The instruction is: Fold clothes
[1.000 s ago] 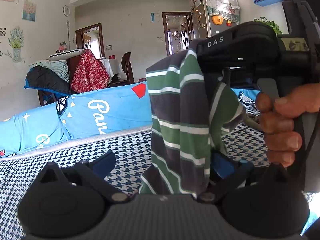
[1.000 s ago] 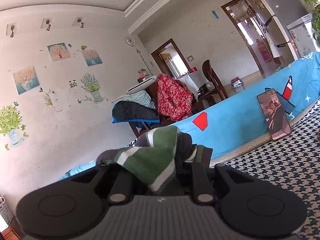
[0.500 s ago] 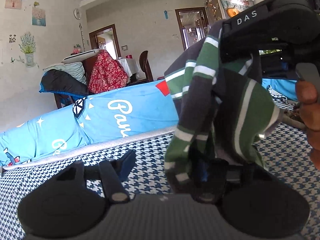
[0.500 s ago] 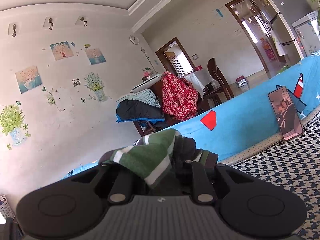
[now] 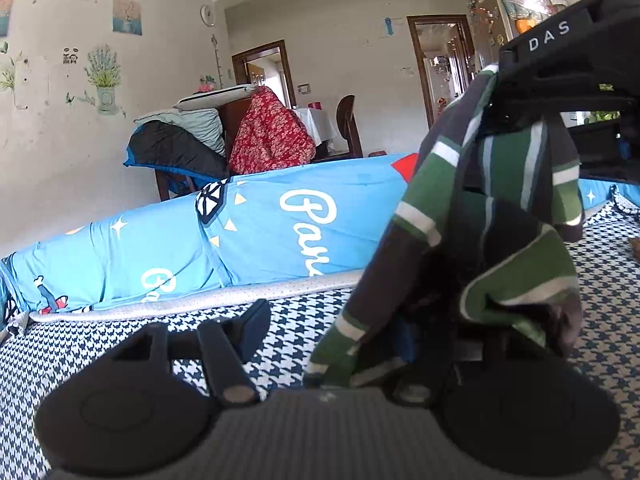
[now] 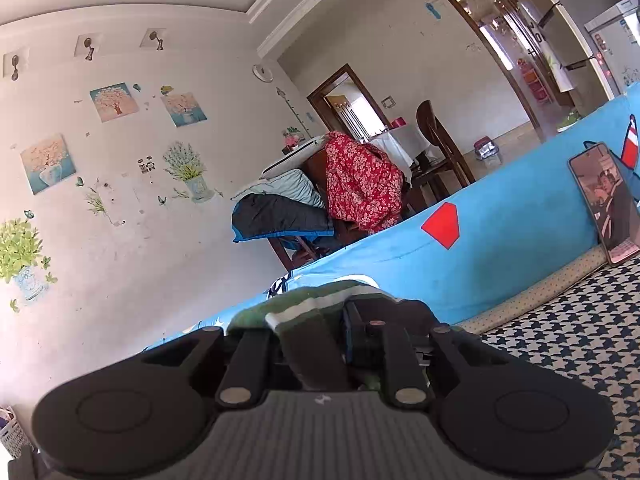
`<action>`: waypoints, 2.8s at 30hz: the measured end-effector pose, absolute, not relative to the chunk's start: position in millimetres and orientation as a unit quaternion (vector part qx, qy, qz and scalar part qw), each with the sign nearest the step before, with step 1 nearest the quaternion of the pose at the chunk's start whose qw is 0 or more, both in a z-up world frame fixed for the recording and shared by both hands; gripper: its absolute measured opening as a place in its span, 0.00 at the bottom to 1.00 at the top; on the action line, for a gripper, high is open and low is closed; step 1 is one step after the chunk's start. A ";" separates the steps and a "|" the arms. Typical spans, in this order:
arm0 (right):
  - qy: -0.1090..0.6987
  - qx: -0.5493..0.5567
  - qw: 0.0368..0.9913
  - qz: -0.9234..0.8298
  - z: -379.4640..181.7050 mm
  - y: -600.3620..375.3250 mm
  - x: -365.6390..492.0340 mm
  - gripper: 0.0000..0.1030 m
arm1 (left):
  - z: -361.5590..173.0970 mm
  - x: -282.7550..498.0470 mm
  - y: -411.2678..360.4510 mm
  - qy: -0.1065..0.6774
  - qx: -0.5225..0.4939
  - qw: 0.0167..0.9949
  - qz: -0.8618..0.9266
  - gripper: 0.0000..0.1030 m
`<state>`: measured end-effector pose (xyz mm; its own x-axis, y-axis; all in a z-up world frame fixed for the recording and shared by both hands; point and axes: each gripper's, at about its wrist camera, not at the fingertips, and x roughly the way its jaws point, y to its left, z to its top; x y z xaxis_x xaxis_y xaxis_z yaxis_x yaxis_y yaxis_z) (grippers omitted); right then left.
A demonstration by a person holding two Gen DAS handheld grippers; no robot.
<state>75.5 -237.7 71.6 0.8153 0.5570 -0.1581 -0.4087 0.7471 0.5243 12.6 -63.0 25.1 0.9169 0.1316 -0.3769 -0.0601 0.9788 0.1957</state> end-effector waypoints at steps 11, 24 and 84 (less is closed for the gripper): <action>0.300 0.195 0.921 0.156 31.2 -247.2 119.0 0.63 | -0.2 75.7 -21.0 0.279 0.036 0.953 0.115 0.87; 0.301 0.174 0.918 0.190 37.1 -263.9 100.4 0.78 | 4.1 85.6 19.7 0.295 -0.027 0.939 0.172 0.92; 0.294 0.242 0.898 0.222 13.2 -179.7 123.6 0.59 | 9.8 99.2 47.9 0.316 -0.066 0.939 0.117 1.00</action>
